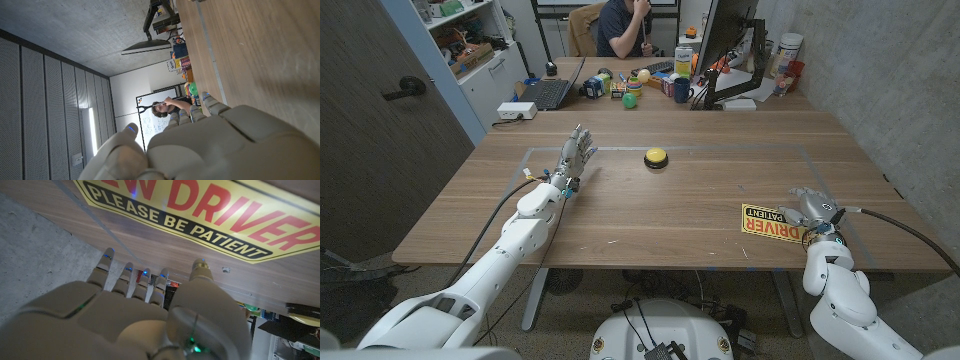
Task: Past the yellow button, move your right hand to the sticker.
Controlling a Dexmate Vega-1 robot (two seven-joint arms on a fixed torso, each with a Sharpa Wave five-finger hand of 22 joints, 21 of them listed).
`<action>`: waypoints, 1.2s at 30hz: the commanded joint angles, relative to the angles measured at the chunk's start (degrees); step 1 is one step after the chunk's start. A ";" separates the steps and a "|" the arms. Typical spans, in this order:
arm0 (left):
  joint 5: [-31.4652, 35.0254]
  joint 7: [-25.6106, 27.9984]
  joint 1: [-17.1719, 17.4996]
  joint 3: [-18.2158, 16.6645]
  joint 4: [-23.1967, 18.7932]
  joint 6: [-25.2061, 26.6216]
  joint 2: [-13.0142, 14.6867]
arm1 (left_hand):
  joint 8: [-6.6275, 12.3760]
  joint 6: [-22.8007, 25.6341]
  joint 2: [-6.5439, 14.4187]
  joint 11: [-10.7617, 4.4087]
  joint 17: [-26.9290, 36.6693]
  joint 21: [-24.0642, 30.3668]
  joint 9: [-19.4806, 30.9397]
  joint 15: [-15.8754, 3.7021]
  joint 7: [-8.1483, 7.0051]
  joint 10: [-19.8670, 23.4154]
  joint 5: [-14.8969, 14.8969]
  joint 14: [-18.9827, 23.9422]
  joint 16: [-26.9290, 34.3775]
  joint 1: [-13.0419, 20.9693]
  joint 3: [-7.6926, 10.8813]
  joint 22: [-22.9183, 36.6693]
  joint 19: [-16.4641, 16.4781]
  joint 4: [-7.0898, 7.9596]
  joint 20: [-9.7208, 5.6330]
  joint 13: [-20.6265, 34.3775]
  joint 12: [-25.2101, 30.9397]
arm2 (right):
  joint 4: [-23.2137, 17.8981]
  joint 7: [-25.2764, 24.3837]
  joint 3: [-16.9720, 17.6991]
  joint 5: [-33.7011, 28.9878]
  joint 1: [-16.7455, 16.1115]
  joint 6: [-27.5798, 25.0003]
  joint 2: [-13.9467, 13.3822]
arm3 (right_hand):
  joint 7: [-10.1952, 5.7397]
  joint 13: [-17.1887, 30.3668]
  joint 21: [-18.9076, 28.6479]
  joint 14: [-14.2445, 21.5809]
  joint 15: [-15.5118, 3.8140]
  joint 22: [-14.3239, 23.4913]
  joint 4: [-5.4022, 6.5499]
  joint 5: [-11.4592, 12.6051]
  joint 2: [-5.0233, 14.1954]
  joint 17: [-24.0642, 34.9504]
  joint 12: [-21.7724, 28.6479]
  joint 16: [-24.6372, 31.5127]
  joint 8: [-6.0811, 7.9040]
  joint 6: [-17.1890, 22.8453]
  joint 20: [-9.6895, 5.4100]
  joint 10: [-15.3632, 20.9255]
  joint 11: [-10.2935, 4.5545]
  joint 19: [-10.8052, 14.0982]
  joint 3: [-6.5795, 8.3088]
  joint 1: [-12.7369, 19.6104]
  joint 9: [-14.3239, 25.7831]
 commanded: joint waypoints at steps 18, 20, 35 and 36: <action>0.13 0.51 0.44 0.27 -1.37 0.38 0.34 | 0.14 -0.68 6.06 0.07 0.18 0.04 0.32 0.19 -0.08 -1.20 0.42 -1.18 0.06 -0.06 -0.27 0.35 -0.40 -0.21 -0.06 0.25 0.32 | -1.68 -3.52 -1.30 7.70 0.89 -2.76 -3.85 | 0.03 0.29 -1.35 1.44 -2.37 0.03 0.15 0.55 -0.65 0.12 -0.72 -0.82 -1.20 1.65 0.32 2.51 -0.13 1.25 -1.08 0.64 -0.05; 0.11 0.51 0.46 0.25 -1.43 0.30 0.35 | 0.14 -0.69 6.06 0.09 0.18 0.03 0.32 0.17 -0.03 -1.21 0.42 -1.20 0.05 -0.06 -0.28 0.35 -0.41 -0.21 -0.04 0.25 0.32 | -1.81 -3.71 -1.53 7.77 1.05 -3.13 -4.21 | 0.03 0.30 -1.45 1.56 -2.58 0.03 0.17 0.56 -0.72 0.13 -0.80 -0.84 -1.31 1.59 0.32 2.52 -0.07 1.22 -1.15 0.63 -0.05; 0.02 0.39 0.36 0.35 -1.41 0.16 0.38 | 0.18 -0.73 6.08 0.11 0.19 0.04 0.33 0.20 -0.07 -1.22 0.45 -1.24 0.04 -0.07 -0.36 0.35 -0.42 -0.19 -0.07 0.25 0.34 | -2.55 -5.01 -2.33 9.67 1.05 -4.44 -5.95 | 0.03 0.37 -2.29 2.62 -3.16 0.00 0.20 0.72 -1.03 0.13 -0.93 -0.98 -1.87 1.84 0.30 4.01 -0.25 0.97 -1.55 0.83 0.00; 0.02 0.44 0.36 0.33 -1.39 0.12 0.34 | 0.18 -0.74 6.07 0.12 0.19 0.04 0.33 0.18 -0.07 -1.21 0.46 -1.21 0.05 -0.07 -0.37 0.35 -0.40 -0.19 -0.09 0.25 0.35 | -2.56 -5.25 -2.34 9.80 1.01 -4.42 -5.99 | 0.03 0.37 -2.33 2.65 -3.16 0.00 0.20 0.73 -1.04 0.13 -0.95 -0.99 -1.88 1.88 0.30 4.02 -0.25 0.94 -1.56 0.84 0.00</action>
